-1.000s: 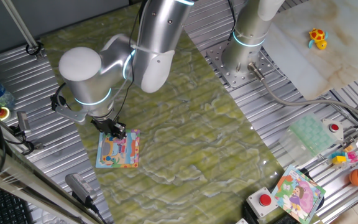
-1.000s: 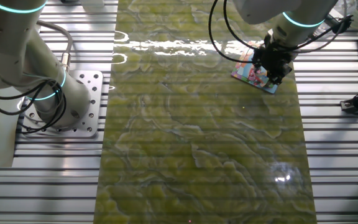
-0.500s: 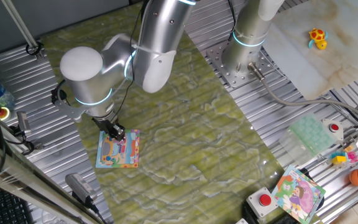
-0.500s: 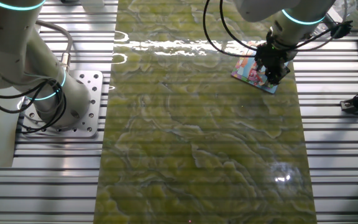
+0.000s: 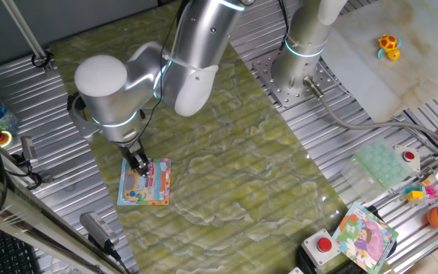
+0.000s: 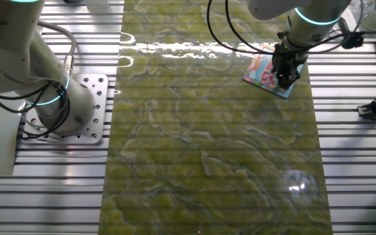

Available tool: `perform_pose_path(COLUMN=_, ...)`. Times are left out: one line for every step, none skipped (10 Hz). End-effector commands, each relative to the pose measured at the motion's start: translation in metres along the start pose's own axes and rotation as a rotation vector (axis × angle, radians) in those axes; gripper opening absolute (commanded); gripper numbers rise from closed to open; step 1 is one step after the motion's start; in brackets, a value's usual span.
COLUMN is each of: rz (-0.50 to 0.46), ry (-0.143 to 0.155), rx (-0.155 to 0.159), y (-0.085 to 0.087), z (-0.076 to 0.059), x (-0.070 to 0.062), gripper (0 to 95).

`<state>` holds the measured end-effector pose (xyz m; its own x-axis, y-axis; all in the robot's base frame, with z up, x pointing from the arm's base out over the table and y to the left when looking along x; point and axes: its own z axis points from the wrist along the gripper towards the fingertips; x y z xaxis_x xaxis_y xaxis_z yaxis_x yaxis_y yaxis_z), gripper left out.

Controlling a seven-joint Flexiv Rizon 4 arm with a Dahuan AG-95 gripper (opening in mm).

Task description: Assemble one piece of a puzzle

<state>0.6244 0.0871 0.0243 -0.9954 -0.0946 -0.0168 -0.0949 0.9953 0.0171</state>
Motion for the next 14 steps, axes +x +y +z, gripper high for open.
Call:
perform_pose_path(rz=0.152, ry=-0.002, rx=-0.002, y=0.001, z=-0.001, x=0.000, gripper=19.0)
perform_pose_path(rz=0.172, ry=0.009, rx=0.001, y=0.001, z=-0.001, x=0.000, gripper=19.0)
perform_pose_path(rz=0.191, ry=0.005, rx=0.004, y=0.001, z=0.000, x=0.000, gripper=19.0)
perform_pose_path(rz=0.219, ry=-0.002, rx=0.003, y=0.000, z=0.001, x=-0.001, gripper=19.0)
perform_pose_path(rz=0.237, ry=-0.012, rx=0.001, y=0.001, z=0.001, x=-0.002, gripper=19.0)
perform_pose_path(rz=0.258, ry=-0.010, rx=0.001, y=0.002, z=0.001, x=-0.003, gripper=19.0)
perform_pose_path(rz=0.280, ry=-0.009, rx=-0.004, y=0.004, z=0.005, x=-0.005, gripper=19.0)
perform_pose_path(rz=0.295, ry=-0.012, rx=-0.001, y=0.005, z=0.006, x=-0.007, gripper=19.0)
perform_pose_path(rz=0.341, ry=-0.011, rx=-0.004, y=0.005, z=0.005, x=-0.013, gripper=19.0)
perform_pose_path(rz=0.352, ry=-0.009, rx=-0.010, y=0.006, z=0.005, x=-0.014, gripper=19.0)
perform_pose_path(rz=0.351, ry=0.006, rx=0.027, y=0.006, z=0.006, x=-0.014, gripper=19.0)
perform_pose_path(rz=0.351, ry=0.015, rx=0.037, y=0.003, z=0.010, x=-0.014, gripper=19.0)
perform_pose_path(rz=0.351, ry=0.016, rx=0.043, y=0.001, z=0.013, x=-0.012, gripper=19.0)
perform_pose_path(rz=0.351, ry=0.012, rx=0.047, y=0.000, z=0.013, x=-0.010, gripper=19.0)
